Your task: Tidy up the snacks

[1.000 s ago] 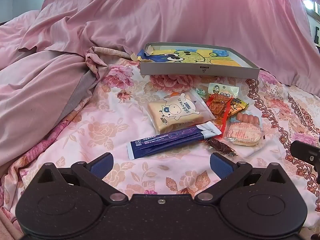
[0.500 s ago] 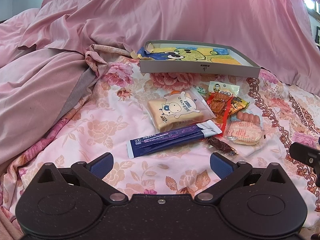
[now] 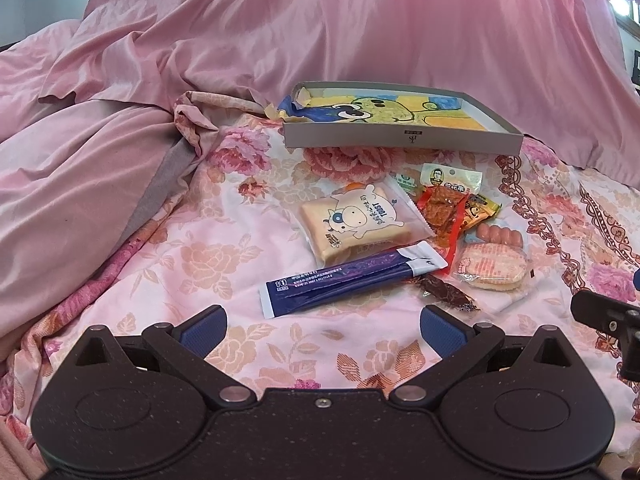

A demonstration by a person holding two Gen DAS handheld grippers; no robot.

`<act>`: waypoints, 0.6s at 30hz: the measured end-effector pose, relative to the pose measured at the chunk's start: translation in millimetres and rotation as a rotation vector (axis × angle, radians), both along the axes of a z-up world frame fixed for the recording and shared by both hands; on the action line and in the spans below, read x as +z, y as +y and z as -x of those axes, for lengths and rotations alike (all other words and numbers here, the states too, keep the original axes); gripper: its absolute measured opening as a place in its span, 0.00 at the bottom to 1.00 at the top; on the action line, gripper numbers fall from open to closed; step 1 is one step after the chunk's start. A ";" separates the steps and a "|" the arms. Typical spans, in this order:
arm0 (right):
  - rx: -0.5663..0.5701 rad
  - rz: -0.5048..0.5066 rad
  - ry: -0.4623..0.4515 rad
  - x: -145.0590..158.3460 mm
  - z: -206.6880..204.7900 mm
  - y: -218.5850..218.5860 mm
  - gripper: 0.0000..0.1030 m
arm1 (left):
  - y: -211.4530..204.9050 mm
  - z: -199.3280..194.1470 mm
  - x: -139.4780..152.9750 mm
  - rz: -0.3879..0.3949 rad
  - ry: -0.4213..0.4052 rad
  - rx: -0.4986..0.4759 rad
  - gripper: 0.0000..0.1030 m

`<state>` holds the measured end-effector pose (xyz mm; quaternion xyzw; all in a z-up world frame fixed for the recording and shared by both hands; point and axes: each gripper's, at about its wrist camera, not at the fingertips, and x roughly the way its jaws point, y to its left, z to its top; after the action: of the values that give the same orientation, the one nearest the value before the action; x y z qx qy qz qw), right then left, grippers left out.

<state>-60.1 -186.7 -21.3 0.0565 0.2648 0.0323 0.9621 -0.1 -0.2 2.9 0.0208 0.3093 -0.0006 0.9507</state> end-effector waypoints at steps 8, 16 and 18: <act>-0.005 0.003 -0.014 0.8 -1.3 -1.2 1.00 | 3.2 -1.2 -0.7 -0.002 0.005 0.001 0.99; 0.003 0.008 -0.027 1.1 -2.8 1.0 1.00 | 3.0 -4.1 -3.9 -0.001 0.017 0.005 0.99; 0.003 0.010 -0.030 1.4 -3.0 1.1 1.00 | 3.0 -4.2 -4.0 0.001 0.014 0.005 0.99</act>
<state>-57.0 -185.6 -20.0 0.0507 0.2507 0.0331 0.9662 4.1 2.7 -1.1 0.0194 0.3161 0.0013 0.9485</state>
